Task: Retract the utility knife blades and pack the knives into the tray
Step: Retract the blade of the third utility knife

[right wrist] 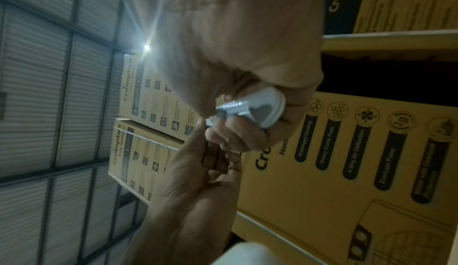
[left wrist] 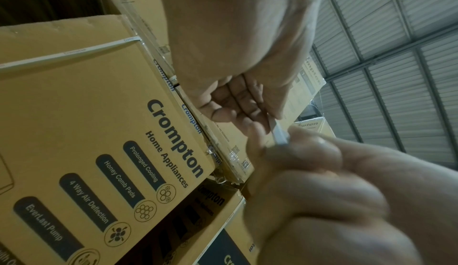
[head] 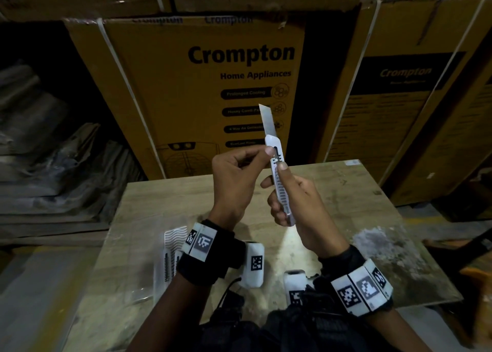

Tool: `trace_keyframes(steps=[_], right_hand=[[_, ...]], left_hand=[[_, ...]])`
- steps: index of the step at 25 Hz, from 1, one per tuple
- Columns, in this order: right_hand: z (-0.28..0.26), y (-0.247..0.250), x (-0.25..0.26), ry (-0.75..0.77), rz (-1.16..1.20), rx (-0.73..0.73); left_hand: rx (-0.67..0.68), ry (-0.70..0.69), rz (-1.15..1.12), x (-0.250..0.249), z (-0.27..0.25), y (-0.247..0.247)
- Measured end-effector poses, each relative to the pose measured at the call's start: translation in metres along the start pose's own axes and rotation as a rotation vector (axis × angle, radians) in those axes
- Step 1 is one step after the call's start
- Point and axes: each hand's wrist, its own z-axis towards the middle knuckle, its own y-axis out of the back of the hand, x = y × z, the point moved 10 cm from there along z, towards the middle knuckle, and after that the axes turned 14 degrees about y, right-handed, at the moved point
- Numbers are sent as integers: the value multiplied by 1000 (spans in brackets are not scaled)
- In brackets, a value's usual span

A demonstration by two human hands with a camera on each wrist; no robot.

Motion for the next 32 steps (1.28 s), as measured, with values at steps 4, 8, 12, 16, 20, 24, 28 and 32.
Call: trace_keyframes(steps=[4,8,12,16,20,24,28,32], right_hand=[[1,5,3,23,-25,-81],[3,7,11,68,-55,-130],[7,5,15,101,-44,-113],[8,-2,16,107,14,-9],[4,-1,8,43,-29,32],[0,4,2,0,-35,-54],[1,12,8,68,-70,-160],[0,11,11,92,-76,-181]], left_hand=[[1,-20,-6,-4,-3,-3],[-7,-44,-2,-9,-4,-5],[-16,-68,18,-15,-3,-6],[-53,-64,-1,-15,0,-1],[-68,-34,-8,-9,2,2],[-69,6,-27,-1,2,1],[13,48,12,2,0,-9],[31,36,10,-1,0,-10]])
